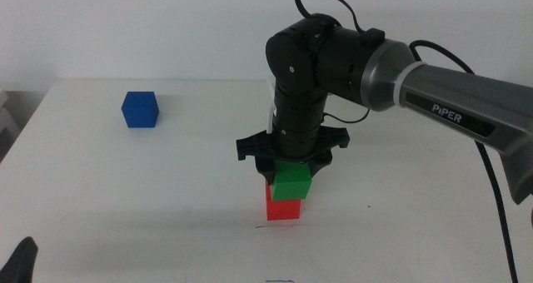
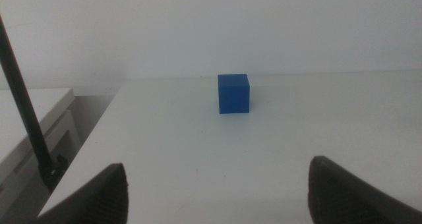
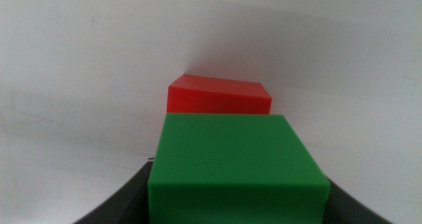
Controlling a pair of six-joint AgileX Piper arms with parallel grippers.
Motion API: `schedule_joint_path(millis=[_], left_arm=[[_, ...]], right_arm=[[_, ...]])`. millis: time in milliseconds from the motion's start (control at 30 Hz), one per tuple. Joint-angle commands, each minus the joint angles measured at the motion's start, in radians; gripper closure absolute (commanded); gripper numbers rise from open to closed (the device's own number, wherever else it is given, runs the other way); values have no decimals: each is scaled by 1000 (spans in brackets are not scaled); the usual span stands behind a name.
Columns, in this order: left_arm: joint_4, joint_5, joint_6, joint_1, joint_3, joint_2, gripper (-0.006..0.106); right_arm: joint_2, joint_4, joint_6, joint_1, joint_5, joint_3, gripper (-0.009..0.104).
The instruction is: Stack red cubes first, then green, then blue cubes in a specific spot.
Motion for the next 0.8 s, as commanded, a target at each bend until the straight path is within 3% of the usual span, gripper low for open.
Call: schedule_joint_path(millis=[0, 467, 767], left_arm=[[-11, -80, -6, -7, -2, -24, 7], [-11, -80, -6, -7, -2, -24, 7], [-11, -80, -6, -7, -2, -24, 7]], right_arm=[[-61, -15, -8, 5, 38, -34, 96], [-10, -9, -28, 6, 70, -82, 96], [-10, -43, 10, 6, 70, -82, 96]])
